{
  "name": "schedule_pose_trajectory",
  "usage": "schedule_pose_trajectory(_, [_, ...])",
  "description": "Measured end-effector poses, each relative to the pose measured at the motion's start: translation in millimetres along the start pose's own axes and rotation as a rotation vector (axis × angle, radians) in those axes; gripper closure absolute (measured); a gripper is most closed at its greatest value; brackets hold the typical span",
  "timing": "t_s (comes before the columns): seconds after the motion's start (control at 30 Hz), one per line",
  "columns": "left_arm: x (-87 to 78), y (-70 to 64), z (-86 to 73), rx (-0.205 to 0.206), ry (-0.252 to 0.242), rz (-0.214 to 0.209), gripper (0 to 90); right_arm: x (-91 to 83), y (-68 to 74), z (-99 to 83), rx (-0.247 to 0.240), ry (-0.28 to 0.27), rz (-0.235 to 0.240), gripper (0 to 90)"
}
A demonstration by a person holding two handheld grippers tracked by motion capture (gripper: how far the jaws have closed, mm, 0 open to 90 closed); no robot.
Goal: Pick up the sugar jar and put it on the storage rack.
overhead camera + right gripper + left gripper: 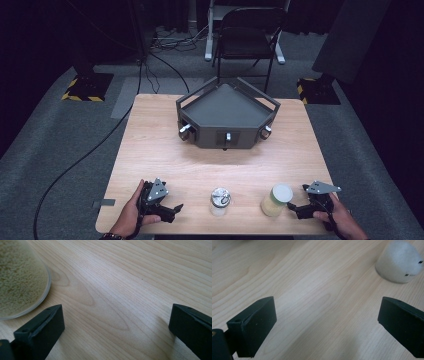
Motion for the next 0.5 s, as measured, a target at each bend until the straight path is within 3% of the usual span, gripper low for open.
schedule_pose_trajectory(0.07, [-0.7, -3.7, 2.4, -0.003, -0.023, 0.003, 1.3, 0.0, 0.0, 0.0, 0.0, 0.0, 0.0, 0.0])
schedule_pose_trajectory(0.5, [1.7, -18.9, 11.8, 0.024, -0.05, -0.052, 1.3, 0.0, 0.0, 0.0, 0.0, 0.0, 0.0, 0.0])
Point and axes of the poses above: each handheld gripper's, and its own axes: x roughly forward along the jaws, z roughly out of its top, y roughly to its left, the point moved 9 cm from there along x, roughly forward along the jaws, and after that the axes turned 4 degrees about -y, right-handed, at the moved point
